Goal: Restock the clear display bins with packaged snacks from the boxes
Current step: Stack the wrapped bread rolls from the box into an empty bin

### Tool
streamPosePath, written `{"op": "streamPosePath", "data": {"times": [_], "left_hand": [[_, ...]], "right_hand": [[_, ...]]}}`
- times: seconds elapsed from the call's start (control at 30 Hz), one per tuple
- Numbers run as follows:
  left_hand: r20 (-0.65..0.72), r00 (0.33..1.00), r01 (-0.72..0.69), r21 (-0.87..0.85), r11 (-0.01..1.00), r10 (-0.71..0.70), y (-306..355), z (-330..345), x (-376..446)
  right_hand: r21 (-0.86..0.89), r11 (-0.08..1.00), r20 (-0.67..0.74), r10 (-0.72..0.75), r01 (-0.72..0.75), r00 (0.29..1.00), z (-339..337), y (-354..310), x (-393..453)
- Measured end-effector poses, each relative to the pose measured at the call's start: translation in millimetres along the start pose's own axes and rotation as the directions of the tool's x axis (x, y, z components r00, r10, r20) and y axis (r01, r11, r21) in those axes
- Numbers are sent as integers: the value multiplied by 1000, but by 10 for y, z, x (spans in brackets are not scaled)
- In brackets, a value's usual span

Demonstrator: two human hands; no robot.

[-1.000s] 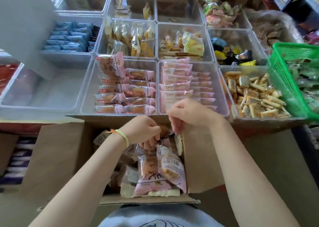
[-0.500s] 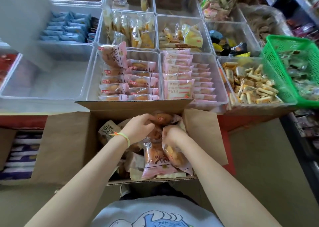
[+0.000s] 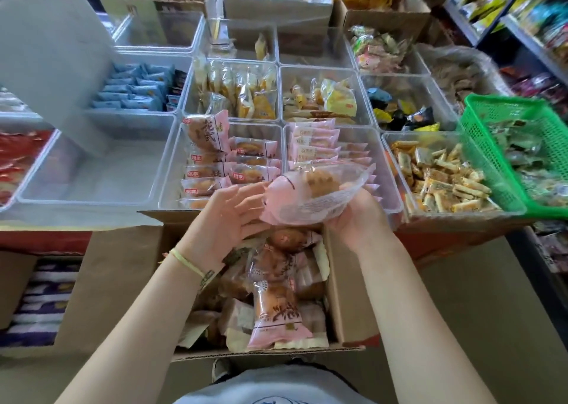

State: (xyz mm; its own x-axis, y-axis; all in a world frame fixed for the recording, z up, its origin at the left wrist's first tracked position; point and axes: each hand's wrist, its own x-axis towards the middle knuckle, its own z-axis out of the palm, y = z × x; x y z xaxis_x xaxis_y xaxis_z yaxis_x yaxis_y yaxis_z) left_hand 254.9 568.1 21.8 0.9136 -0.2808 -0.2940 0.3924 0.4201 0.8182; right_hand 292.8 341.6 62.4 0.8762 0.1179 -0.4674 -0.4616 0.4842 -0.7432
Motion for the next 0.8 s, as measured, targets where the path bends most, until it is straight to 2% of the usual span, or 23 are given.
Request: {"op": "streamPosePath", "data": {"times": [0.07, 0.13, 0.2, 0.27, 0.37, 0.47, 0.5, 0.53, 0.57, 0.63, 0.67, 0.7, 0.73, 0.8], "left_hand": [[86, 989, -122, 53, 991, 117, 193, 89, -1], [139, 970, -230, 255, 939, 200, 339, 193, 13], [147, 958, -287, 469, 835, 247, 397, 312, 60], [92, 945, -305, 589, 749, 313, 400, 425, 126], [36, 897, -345, 682, 645, 442, 363, 499, 214], [-105, 837, -372, 611, 699, 536, 319, 512, 256], [-156, 807, -375, 609, 699, 569, 325, 518, 256], [-183, 767, -365, 663, 653, 615, 342, 508, 251], [-159, 714, -346, 766, 541, 682, 362, 466, 248], [63, 610, -317, 933, 171, 790, 407, 317, 255], [191, 588, -305, 952, -3, 786, 430, 235, 257], [277, 588, -295, 948, -117, 760, 441, 161, 259], [324, 597, -297, 939, -173, 734, 449, 111, 259], [327, 606, -301, 938, -172, 725, 453, 21, 236]], "right_hand": [[117, 993, -11, 26, -24, 1000, 16, -63, 45], [155, 986, -55, 73, -64, 996, 30, -93, 116], [111, 990, -116, 105, -92, 988, 20, -106, 221], [40, 992, -129, 121, -117, 984, 47, -129, 287], [6, 990, -80, 142, -142, 987, 78, -155, 377], [32, 985, -17, 171, -170, 985, 114, -202, 414], [44, 982, 15, 185, -185, 983, 124, -219, 413], [45, 977, 55, 204, -207, 977, 117, -225, 417], [38, 971, 101, 232, -237, 967, 102, -224, 425], [-46, 956, 230, 293, -290, 928, 53, -223, 447], [-93, 951, 292, 311, -296, 905, 36, -217, 463], [-126, 949, 328, 314, -288, 891, 46, -206, 459], [-149, 954, 329, 297, -261, 896, 77, -180, 449], [-137, 968, 287, 243, -211, 927, 182, -109, 433]]}}
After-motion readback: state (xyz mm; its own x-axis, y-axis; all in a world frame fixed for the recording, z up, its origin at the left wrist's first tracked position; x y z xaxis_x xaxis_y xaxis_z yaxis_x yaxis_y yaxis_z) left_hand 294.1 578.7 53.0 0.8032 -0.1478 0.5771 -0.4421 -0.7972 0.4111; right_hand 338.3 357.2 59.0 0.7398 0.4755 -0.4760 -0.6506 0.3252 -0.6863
